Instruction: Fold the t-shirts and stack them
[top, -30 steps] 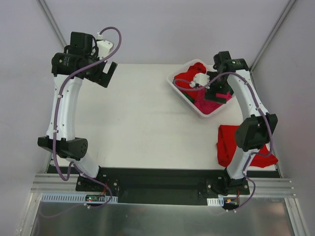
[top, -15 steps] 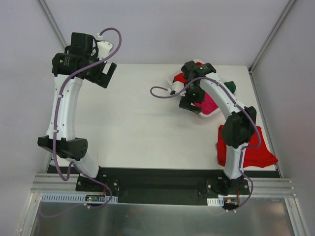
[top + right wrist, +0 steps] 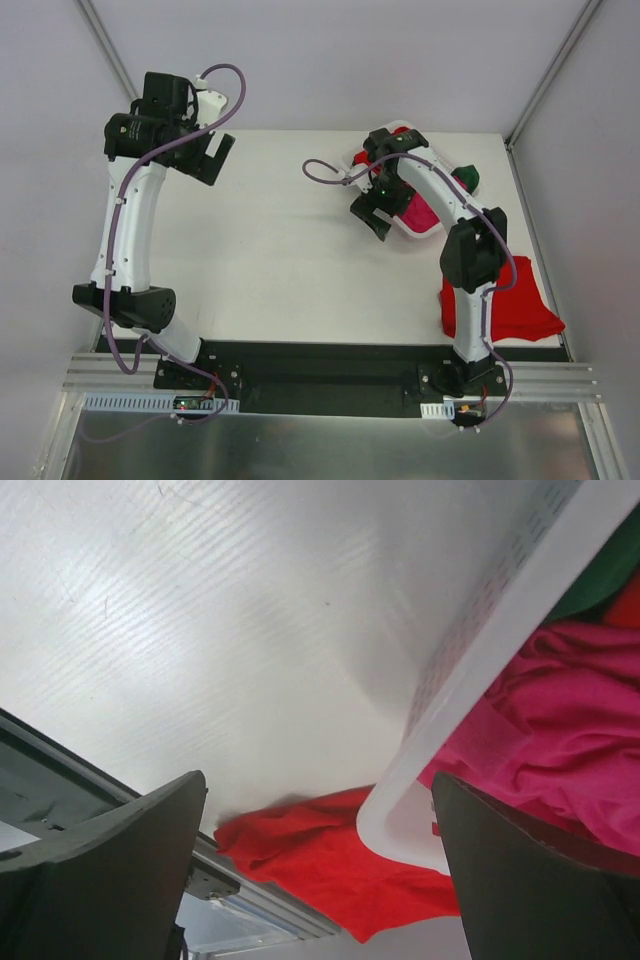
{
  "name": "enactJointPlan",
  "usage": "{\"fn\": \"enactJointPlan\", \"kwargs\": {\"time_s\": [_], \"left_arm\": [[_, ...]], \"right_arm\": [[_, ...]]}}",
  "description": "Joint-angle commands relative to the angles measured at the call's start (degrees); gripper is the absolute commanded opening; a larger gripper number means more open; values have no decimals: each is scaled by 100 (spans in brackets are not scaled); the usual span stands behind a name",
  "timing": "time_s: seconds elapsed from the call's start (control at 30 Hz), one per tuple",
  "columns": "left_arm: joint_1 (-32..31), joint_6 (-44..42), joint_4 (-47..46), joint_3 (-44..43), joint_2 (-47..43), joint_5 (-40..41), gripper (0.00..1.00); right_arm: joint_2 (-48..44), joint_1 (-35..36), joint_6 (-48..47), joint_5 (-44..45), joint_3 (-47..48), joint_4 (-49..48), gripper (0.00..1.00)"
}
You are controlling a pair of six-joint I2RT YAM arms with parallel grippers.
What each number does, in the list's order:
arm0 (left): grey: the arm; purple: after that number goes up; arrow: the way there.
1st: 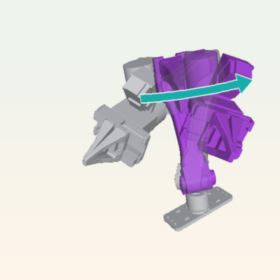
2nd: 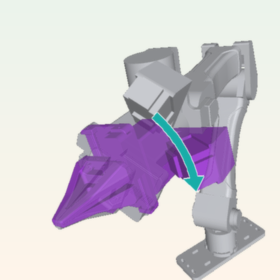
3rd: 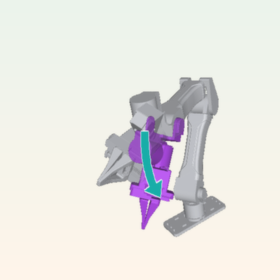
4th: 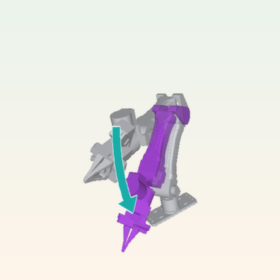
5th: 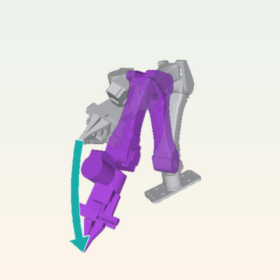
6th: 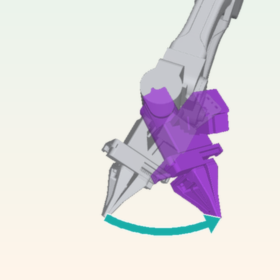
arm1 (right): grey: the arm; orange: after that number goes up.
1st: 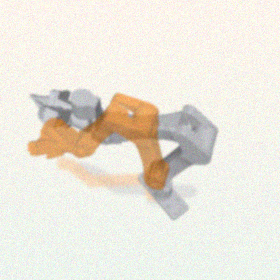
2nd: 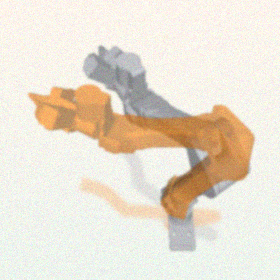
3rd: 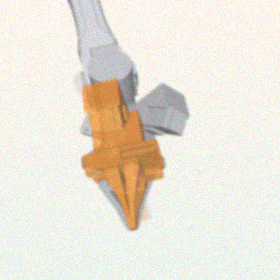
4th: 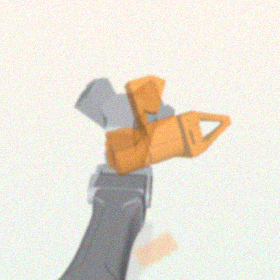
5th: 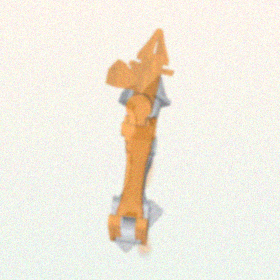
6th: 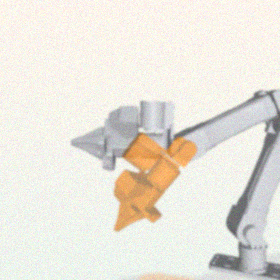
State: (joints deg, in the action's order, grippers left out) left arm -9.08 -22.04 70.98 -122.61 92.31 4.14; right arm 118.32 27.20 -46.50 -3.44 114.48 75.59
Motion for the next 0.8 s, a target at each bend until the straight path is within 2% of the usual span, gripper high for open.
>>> {"fn": "enactJointPlan", "kwargs": {"time_s": [0.0, 0.3, 0.43, 0.77], "left_arm": [[-67, -81, 65, 245, -293, 201, 99], [-67, -81, 144, 246, -258, 280, 99], [-67, -81, 170, 202, -188, 271, 99], [-67, -55, 188, -97, 41, 166, 99]], "right_arm": [[85, -31, 484, -157, -91, 422, 100], [340, -136, 633, 308, -285, -360, 96], [472, -197, 809, 607, -259, -772, 87], [675, -233, 932, 801, 663, -854, 75]]}}
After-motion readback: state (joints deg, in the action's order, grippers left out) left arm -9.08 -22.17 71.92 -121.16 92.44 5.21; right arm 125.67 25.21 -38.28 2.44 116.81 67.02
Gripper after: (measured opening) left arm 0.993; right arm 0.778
